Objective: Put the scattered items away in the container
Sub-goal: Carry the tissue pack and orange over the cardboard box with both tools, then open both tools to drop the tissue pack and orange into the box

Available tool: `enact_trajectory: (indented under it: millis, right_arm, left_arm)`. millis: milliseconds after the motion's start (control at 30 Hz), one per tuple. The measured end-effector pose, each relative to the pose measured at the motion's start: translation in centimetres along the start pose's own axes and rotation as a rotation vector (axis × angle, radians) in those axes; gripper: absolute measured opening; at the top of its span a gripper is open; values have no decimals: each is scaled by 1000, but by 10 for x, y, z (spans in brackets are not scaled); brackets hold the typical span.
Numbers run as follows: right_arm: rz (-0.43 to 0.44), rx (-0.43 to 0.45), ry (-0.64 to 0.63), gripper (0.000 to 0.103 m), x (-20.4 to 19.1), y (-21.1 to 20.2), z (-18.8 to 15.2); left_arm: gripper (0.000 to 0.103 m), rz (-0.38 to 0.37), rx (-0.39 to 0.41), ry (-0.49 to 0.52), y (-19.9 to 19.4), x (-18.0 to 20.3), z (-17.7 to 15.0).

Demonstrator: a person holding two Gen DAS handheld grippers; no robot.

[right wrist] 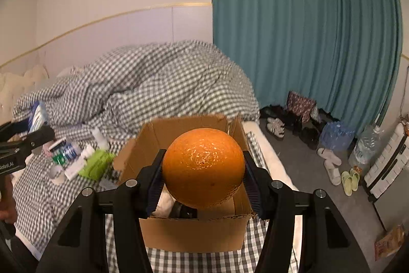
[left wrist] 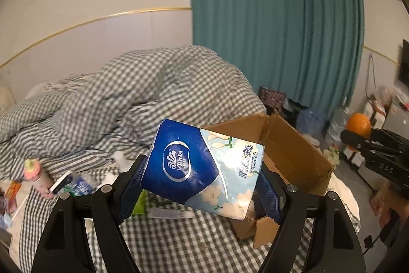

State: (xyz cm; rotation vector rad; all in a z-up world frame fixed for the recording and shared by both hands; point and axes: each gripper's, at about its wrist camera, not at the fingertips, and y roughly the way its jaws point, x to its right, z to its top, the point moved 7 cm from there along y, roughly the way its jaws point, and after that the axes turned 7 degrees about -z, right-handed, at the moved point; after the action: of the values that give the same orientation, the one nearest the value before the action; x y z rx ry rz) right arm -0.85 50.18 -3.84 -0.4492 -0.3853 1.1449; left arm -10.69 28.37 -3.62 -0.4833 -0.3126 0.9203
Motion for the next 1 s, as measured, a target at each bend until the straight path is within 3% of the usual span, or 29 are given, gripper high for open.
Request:
enact_trajectory:
  millis: [433,800,1000]
  right_arm:
    - [39,-242,-72,56,-10,95,-34]
    - [71,-448,-196,56,-18,146,-69]
    - [86,-532,-232,56,-24,161,-86]
  left_arm:
    - [81,-145,-243,33,115,22,-20]
    - [81,-259,-482,198,177,50,-56]
    - [81,-312,-591,226,198,67,-75]
